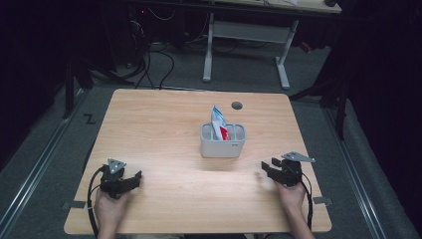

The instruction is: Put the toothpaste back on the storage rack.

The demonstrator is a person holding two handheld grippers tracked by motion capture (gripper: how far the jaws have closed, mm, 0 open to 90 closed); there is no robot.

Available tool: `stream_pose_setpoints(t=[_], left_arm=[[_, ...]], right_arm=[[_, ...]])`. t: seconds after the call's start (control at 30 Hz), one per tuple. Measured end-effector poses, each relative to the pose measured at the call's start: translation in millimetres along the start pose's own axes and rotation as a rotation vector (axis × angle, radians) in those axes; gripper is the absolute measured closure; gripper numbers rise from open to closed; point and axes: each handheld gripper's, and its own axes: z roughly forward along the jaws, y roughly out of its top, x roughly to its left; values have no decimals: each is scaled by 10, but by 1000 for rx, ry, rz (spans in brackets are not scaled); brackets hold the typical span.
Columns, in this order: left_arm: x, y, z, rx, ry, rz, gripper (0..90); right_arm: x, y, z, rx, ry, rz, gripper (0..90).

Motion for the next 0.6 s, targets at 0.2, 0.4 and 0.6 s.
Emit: stream_pose_setpoints(t=[0.2,0.4,0.6], left_arm=[[1,0,0,0,-1,-1,268],[1,0,0,-1,-1,-1,268],[2,0,0,-1,-1,-2,268]], right_arm=[[25,-13,58,14,-23,-29,454],[37,-30,107,37,-42,-45,449],[61,-43,150,54,-65,-71,447]])
